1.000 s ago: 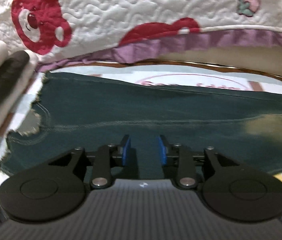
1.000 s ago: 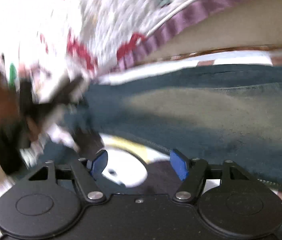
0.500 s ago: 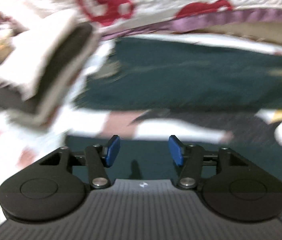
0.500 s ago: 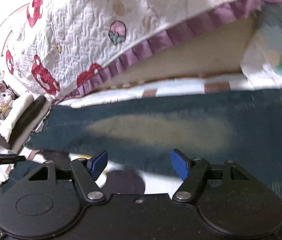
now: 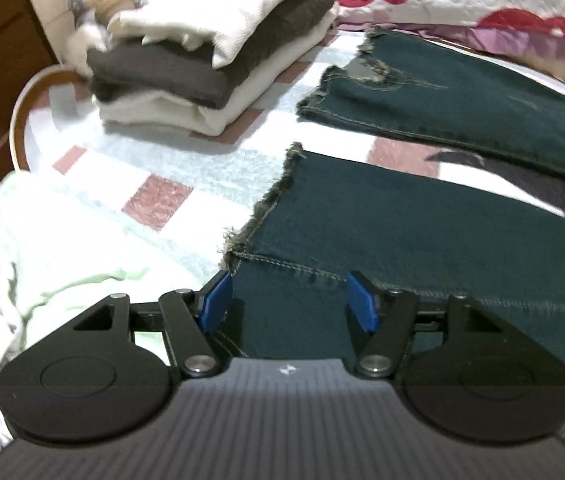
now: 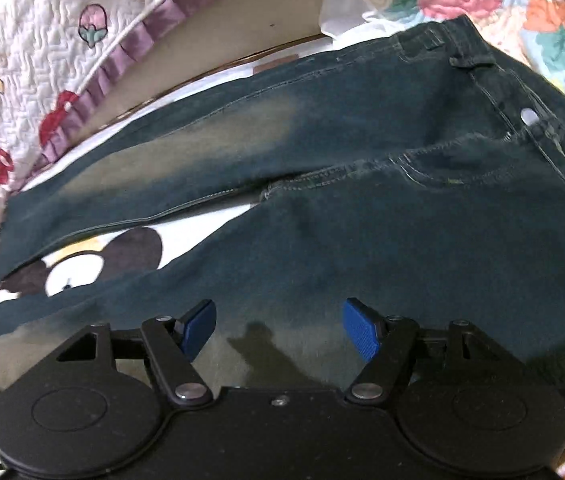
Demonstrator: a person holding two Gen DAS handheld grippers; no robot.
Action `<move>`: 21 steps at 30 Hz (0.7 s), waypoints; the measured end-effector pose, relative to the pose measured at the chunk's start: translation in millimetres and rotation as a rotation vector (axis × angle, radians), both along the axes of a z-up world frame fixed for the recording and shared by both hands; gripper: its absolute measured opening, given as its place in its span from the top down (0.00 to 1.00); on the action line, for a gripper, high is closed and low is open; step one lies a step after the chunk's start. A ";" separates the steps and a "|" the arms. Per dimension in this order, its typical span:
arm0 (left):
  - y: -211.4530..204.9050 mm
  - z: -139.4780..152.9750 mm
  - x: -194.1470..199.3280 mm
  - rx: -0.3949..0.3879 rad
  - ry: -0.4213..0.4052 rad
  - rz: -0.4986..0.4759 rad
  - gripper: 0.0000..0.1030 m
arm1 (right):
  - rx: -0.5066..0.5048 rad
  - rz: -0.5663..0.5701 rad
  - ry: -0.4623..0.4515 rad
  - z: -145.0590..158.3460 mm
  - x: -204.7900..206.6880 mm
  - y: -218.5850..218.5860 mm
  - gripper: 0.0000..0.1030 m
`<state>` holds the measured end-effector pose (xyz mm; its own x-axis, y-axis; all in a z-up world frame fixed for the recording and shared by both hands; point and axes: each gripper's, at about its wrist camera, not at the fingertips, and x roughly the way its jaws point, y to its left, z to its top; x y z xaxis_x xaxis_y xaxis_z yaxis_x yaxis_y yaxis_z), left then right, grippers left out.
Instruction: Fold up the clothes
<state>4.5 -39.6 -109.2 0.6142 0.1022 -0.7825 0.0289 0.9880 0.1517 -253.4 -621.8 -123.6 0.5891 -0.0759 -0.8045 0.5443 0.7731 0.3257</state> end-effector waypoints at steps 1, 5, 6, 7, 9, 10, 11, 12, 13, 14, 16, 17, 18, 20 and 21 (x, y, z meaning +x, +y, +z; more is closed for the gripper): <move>3.3 -1.9 5.5 0.010 0.000 0.009 0.39 | -0.015 0.005 0.007 -2.1 5.6 2.2 0.27; 21.6 -10.6 29.5 0.025 0.013 0.029 0.35 | -0.112 0.057 0.041 -6.6 23.8 17.1 0.23; 26.1 -12.4 34.3 0.018 0.017 0.026 0.35 | -0.138 0.071 0.050 -7.3 26.4 21.0 0.21; 30.5 -14.1 39.2 0.010 0.022 0.023 0.35 | -0.160 0.082 0.058 -7.8 28.8 24.1 0.20; 39.1 -17.5 50.3 -0.048 0.055 -0.005 0.35 | -0.181 0.085 0.066 -7.0 31.6 25.7 0.20; 43.3 -19.1 55.6 -0.093 0.085 -0.025 0.35 | -0.182 0.081 0.066 -6.7 31.5 25.2 0.20; 46.7 -20.0 59.0 -0.143 0.116 -0.043 0.35 | -0.179 0.077 0.064 -6.1 31.2 24.6 0.20; 49.5 -20.1 61.3 -0.191 0.140 -0.055 0.35 | -0.163 0.069 0.057 -5.0 30.2 23.6 0.20; 52.3 -20.3 63.5 -0.239 0.164 -0.067 0.35 | -0.148 0.062 0.050 -4.0 29.2 22.5 0.21; 53.4 -20.4 65.7 -0.263 0.173 -0.078 0.35 | -0.131 0.056 0.042 -3.1 28.3 21.9 0.21; 50.2 -21.5 70.5 -0.247 0.162 -0.097 0.37 | -0.095 0.056 0.027 -2.3 28.1 23.0 0.21; 45.7 -23.0 74.1 -0.207 0.153 -0.109 0.37 | -0.097 0.058 0.031 -2.8 29.4 25.3 0.21; 41.3 -24.6 77.7 -0.167 0.145 -0.121 0.37 | -0.109 0.064 0.037 -3.7 31.0 28.1 0.21; 36.1 -27.2 85.5 -0.130 0.131 -0.133 0.37 | -0.140 0.080 0.050 -4.8 33.7 33.2 0.21; 35.4 -27.7 89.0 -0.144 0.129 -0.132 0.37 | -0.153 0.087 0.055 -5.2 34.6 35.3 0.21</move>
